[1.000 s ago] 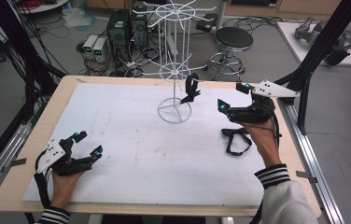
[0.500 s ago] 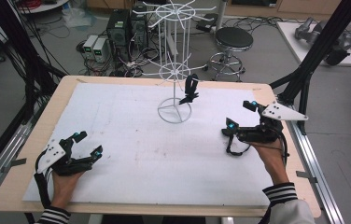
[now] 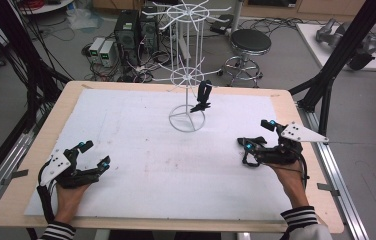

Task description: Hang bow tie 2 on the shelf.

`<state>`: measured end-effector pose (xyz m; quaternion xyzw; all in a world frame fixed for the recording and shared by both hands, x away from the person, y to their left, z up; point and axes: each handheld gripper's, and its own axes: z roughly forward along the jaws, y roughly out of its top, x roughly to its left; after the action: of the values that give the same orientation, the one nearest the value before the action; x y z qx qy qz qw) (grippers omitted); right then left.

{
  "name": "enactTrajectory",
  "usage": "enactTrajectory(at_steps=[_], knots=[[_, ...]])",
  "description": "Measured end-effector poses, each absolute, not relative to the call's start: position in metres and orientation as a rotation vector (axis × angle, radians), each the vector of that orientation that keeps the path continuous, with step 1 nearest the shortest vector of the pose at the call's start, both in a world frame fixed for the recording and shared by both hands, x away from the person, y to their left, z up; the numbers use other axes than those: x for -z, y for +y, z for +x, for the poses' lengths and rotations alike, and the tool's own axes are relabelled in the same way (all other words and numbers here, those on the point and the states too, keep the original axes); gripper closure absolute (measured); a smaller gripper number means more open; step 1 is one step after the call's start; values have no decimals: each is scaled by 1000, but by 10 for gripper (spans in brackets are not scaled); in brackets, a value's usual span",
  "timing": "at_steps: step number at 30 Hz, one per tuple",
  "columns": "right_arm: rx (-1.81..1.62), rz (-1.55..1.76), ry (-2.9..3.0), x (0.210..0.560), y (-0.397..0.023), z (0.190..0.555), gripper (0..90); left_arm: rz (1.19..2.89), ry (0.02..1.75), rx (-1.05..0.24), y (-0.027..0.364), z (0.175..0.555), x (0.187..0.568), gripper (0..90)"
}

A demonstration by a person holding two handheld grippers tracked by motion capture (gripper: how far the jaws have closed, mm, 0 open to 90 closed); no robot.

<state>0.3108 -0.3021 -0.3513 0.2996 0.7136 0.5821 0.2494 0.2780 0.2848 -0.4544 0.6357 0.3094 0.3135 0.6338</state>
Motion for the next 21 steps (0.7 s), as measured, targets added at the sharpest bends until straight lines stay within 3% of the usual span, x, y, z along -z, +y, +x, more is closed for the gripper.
enactTrajectory(at_steps=[21], knots=[[-1557, 849, 1958, 352, -313, 319, 90, 1455, 707, -715, 285, 278, 454, 159]])
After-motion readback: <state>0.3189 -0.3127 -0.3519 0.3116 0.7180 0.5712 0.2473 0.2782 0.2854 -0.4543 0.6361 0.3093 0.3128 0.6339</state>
